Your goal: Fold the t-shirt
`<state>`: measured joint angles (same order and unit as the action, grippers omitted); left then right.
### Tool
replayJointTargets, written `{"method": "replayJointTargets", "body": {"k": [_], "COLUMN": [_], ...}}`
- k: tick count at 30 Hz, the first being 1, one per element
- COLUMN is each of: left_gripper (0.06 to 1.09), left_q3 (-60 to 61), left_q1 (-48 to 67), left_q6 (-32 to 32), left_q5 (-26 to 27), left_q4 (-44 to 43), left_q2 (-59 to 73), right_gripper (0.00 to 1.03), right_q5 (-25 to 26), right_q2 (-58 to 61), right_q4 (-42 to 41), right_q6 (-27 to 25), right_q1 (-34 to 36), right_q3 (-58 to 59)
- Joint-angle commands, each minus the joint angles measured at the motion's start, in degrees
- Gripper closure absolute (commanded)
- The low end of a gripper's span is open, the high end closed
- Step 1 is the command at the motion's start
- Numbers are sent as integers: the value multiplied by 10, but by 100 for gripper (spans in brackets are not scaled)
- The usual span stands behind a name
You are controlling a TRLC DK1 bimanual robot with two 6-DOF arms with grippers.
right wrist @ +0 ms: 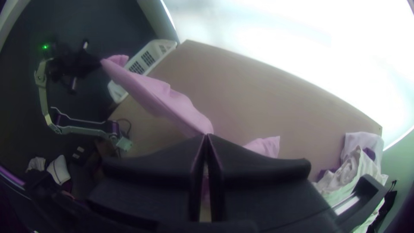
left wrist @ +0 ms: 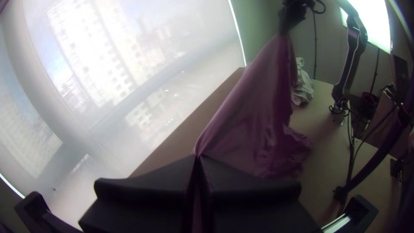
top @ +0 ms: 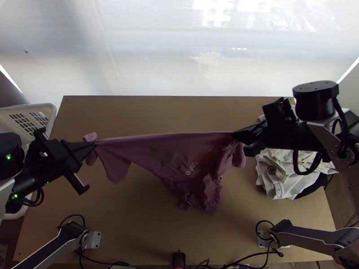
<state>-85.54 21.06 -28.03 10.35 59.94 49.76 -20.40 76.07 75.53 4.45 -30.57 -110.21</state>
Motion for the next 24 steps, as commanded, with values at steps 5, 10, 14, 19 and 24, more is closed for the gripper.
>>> {"method": "replayJointTargets", "body": {"k": [5,10,14,19,24], "left_gripper": [105,104,73,15,11], "left_q3": [137,195,219,232,235], "left_q1": [136,141,144,147,146], "left_q6": [98,129,165,164,159], "left_q5": [13,59,93,100,95], "left_q4": [83,82,78,77,60], "left_q2": [-121,-144,-155,-157,-151], "right_gripper": [100,100,100,100,100], "right_q5": [-8,-8,-9,-9,-9], "right_q2": [-87,-81,-76,-73,-66], "right_q4": [9,-6,-14,-21,-26], "right_q6": [-32,-37,-39,-40,-43], "right_q1": [-72,-94,-98,-107,-107], "right_q3": [269,322,342,364,366]}}
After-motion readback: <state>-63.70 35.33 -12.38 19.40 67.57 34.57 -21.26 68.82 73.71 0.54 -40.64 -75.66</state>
